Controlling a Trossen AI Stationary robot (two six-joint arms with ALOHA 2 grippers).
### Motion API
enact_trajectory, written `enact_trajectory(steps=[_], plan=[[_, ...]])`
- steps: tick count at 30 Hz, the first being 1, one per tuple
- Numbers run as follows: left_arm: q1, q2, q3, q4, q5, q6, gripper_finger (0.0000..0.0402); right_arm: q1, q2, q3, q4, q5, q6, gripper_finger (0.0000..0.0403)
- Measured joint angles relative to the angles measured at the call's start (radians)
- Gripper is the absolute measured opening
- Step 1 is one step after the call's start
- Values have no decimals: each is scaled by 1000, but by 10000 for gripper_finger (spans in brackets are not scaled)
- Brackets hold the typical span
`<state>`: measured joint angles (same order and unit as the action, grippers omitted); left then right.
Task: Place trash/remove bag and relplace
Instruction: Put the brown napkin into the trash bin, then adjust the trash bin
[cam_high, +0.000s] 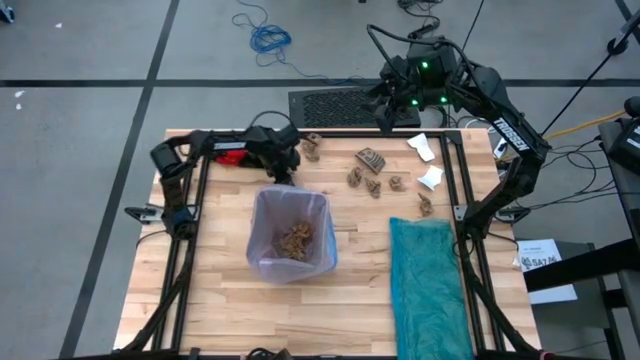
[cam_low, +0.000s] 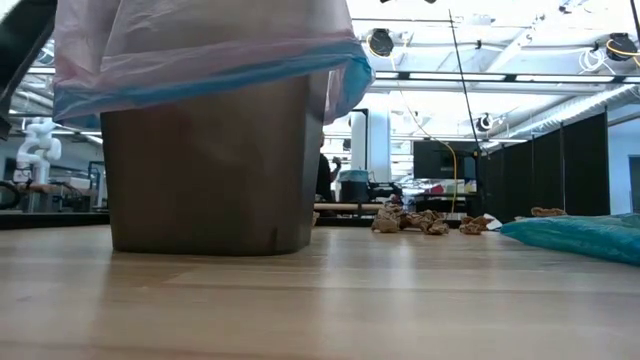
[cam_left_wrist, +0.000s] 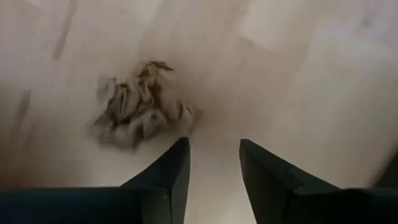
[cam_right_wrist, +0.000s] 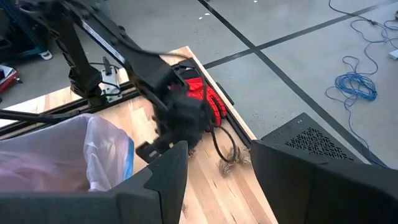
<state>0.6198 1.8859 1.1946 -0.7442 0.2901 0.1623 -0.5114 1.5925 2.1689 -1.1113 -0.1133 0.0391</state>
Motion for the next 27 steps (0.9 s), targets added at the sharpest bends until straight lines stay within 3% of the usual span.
enact_trajectory(steps=[5,11,14,27], plan=[[-20,74,5,33,-7,-59,118,0,0,0,0,1,7,169],[-25,44,23,56,1,-98,12,2,0,0,1,3,24,169],[-27,2,77,64,-3,-123,4,2,0,0,1,3,26,169],[-24,-389,319,-62,11,-183,1,3,-1,0,3,4,-1,169]])
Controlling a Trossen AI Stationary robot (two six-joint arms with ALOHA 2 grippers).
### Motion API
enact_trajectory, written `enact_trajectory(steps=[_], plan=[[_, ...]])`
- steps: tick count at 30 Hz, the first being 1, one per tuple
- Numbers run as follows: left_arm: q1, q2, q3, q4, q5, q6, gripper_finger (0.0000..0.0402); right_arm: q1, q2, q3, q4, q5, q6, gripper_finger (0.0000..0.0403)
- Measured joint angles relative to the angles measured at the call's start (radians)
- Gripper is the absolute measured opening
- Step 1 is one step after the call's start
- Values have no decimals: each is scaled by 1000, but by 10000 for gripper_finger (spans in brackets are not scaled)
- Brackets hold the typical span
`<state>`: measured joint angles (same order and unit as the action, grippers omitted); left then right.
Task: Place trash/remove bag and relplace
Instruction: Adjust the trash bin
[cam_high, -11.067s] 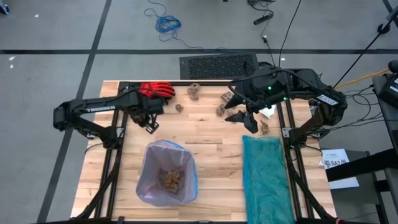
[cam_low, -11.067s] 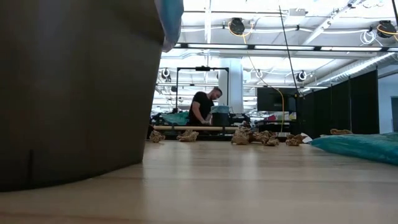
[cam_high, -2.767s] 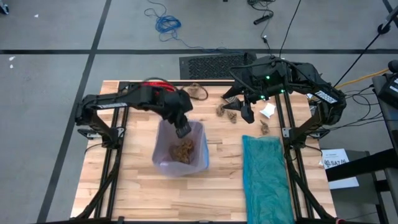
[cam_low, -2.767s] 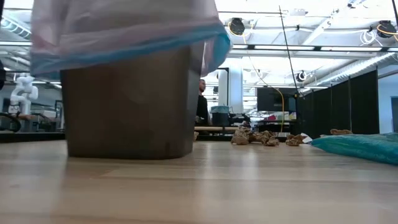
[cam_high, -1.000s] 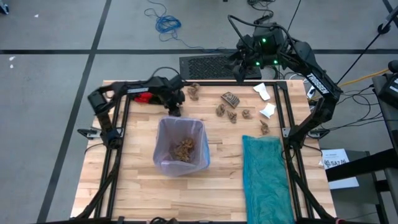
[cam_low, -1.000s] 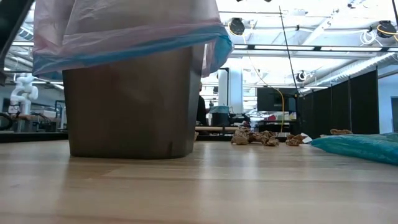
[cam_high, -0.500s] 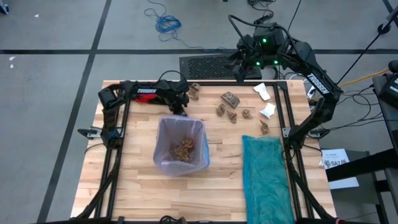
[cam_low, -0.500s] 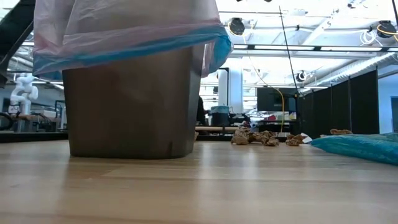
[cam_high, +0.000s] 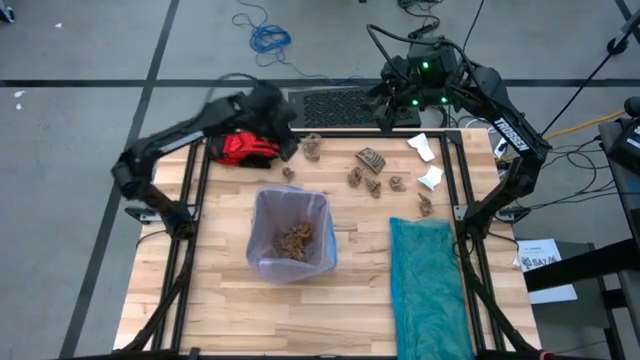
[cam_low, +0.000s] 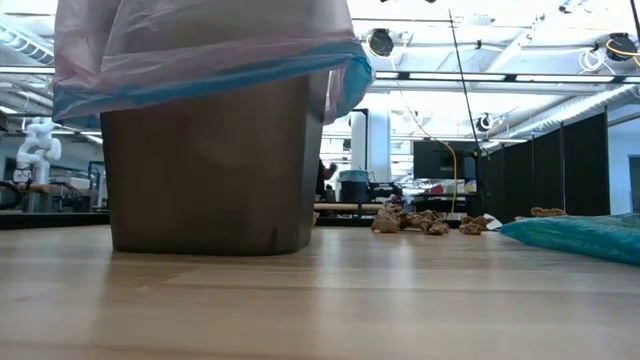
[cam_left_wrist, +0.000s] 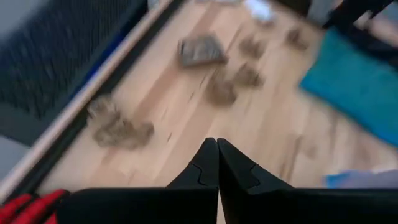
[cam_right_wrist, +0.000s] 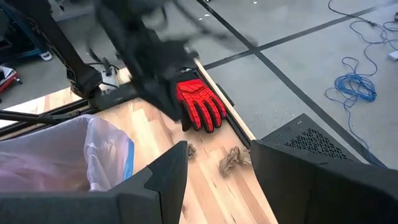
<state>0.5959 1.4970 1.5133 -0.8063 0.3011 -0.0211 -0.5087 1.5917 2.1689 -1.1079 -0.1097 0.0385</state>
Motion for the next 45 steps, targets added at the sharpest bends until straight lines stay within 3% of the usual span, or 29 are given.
enact_trajectory(steps=[11,15,18,22,27,32,36,41,45], plan=[[-83,-175,120,-118,200,0,0,0,0,0,6,-2,-20,169],[-125,-191,127,-235,205,0,0,-1,0,0,6,-125,-17,169],[-147,-189,126,-321,180,1,0,13,15,0,5,-239,-15,168],[-170,-198,126,-413,81,1,0,48,100,1,4,-233,-42,145],[-166,-247,126,-422,-3,-7,0,81,256,-1,-26,-243,-104,80],[-135,-290,126,-412,-28,-27,0,102,371,-1,-58,-501,-107,9],[-122,-302,126,-412,-53,-46,0,143,415,0,-65,-640,-104,8],[-117,-303,126,-414,-65,-49,0,193,454,-1,-88,-674,-107,2],[-117,-303,125,-413,-67,-44,0,226,464,0,-94,-766,-104,1]])
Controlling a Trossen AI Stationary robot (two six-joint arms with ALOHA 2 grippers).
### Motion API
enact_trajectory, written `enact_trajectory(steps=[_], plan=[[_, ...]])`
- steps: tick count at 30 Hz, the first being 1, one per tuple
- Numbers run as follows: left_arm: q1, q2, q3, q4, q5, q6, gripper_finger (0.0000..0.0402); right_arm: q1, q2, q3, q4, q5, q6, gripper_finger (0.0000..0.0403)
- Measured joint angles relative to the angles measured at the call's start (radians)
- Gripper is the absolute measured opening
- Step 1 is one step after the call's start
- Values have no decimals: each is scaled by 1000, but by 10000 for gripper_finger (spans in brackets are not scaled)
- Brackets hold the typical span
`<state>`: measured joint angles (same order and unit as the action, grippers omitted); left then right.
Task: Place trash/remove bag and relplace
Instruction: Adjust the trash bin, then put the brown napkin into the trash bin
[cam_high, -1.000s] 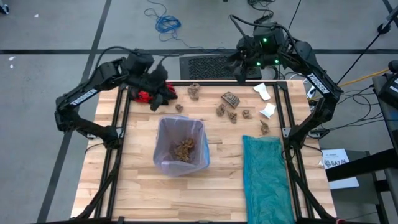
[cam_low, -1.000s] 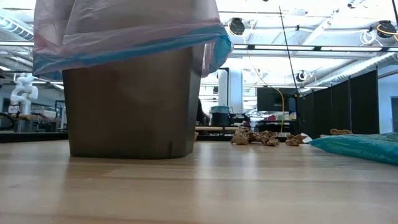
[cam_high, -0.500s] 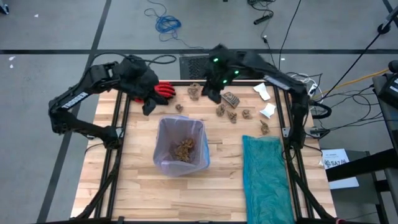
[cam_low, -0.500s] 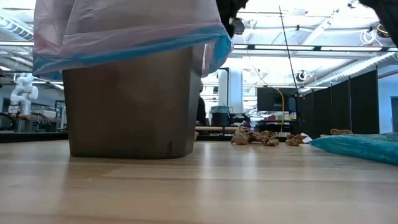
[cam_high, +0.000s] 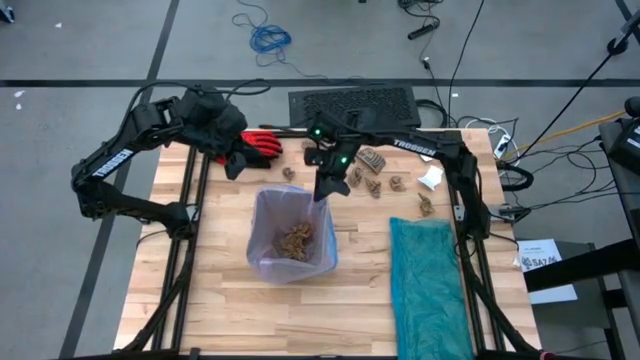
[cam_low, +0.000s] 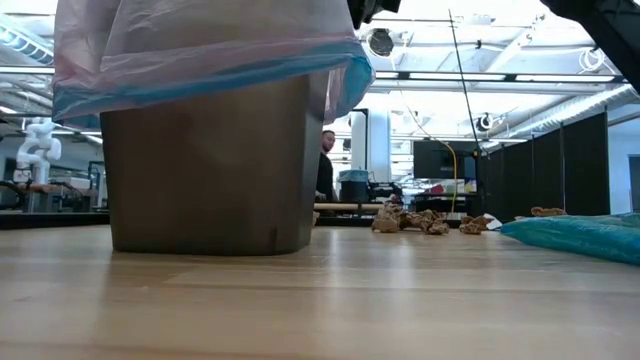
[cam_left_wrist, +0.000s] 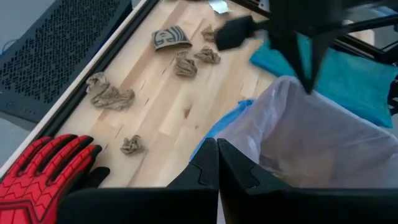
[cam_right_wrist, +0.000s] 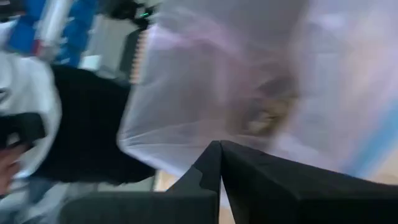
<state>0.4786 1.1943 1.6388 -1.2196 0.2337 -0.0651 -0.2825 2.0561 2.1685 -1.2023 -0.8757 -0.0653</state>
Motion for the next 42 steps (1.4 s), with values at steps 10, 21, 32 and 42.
enact_trajectory(steps=[10,21,32,42], plan=[[0,0,-14,-25,-3,-6,0,36,2,0,15,-90,27,0],[0,-30,-14,-26,-45,-27,0,-10,22,0,180,362,48,0],[0,-43,-14,-28,-69,-35,0,46,45,0,118,173,0,0],[0,-51,-14,-42,-103,-95,0,-67,91,2,265,463,-21,23]])
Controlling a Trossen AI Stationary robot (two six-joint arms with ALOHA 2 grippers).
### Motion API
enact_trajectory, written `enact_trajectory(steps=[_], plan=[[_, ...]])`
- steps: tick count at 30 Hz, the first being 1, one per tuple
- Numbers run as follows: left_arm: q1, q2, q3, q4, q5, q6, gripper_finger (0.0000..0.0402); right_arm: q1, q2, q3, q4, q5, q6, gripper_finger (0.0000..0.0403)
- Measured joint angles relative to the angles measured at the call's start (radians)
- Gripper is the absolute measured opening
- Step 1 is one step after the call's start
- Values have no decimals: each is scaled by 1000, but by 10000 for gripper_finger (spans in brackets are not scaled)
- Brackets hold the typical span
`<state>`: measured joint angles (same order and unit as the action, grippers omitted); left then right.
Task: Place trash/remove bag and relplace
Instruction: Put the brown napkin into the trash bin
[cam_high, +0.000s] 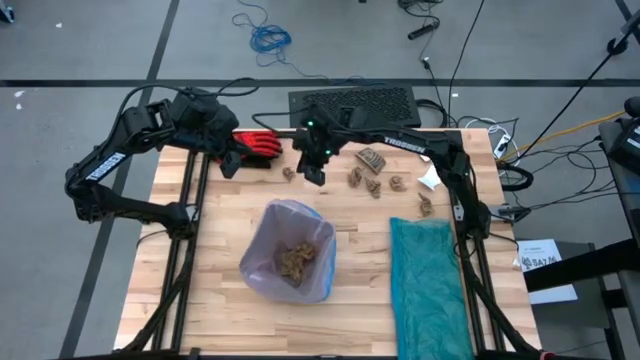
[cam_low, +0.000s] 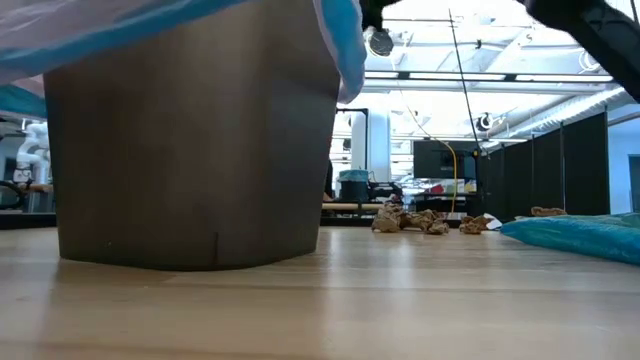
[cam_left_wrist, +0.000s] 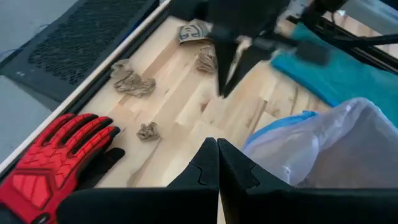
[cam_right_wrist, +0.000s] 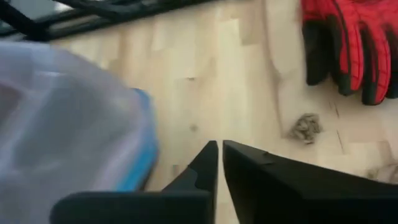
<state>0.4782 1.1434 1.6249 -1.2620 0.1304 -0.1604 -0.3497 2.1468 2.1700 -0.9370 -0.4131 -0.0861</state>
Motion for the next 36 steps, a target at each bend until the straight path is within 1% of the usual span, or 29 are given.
enact_trajectory(steps=[2,5,8,10,13,17,18,20,24,29,33,36], plan=[[0,-2,0,-18,-27,-19,0,-13,49,-1,21,-4,-22,45],[0,-2,0,-17,-37,-41,0,-21,113,-2,49,-3,-49,88],[0,-2,0,-17,-39,-45,0,-16,164,-2,84,22,-23,135],[0,-2,0,-17,-42,-45,0,-10,187,-2,118,81,6,164],[0,-1,0,-16,-42,-45,0,5,211,-2,183,199,35,199],[0,-1,0,-16,-42,-45,0,30,253,-2,257,388,53,222],[0,-1,0,-16,-42,-45,0,38,264,-2,276,427,57,224],[0,-1,0,-16,-42,-45,0,48,285,-2,306,458,70,225],[0,-1,0,-16,-42,-45,0,65,326,-2,334,463,118,223],[0,-1,0,-16,-42,-46,0,72,367,-2,359,475,220,207],[0,-1,0,-23,-42,-46,0,72,393,-2,367,489,268,177],[0,-1,0,-30,-42,-48,0,72,401,-2,367,494,267,128]])
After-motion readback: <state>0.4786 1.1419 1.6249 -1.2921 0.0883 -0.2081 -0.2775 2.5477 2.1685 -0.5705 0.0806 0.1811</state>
